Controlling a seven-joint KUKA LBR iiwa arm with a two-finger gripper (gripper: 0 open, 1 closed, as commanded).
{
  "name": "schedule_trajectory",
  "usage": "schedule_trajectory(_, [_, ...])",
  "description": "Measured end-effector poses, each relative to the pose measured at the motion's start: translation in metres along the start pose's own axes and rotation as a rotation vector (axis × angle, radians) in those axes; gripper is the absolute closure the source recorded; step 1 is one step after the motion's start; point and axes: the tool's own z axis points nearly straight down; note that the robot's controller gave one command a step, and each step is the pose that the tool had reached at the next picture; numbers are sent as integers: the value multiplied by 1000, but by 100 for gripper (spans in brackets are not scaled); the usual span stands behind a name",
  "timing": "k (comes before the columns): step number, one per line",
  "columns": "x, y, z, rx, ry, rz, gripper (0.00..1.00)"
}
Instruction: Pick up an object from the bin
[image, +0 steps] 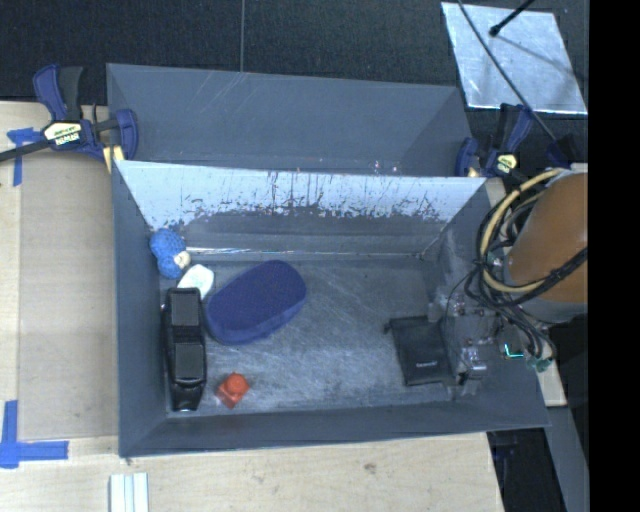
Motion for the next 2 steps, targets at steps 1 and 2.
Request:
schedule_trajectory(1, [-2,1,-4,1,-8,-4,100])
schedule_trajectory(2, [-2,1,-4,1,-8,-5,0])
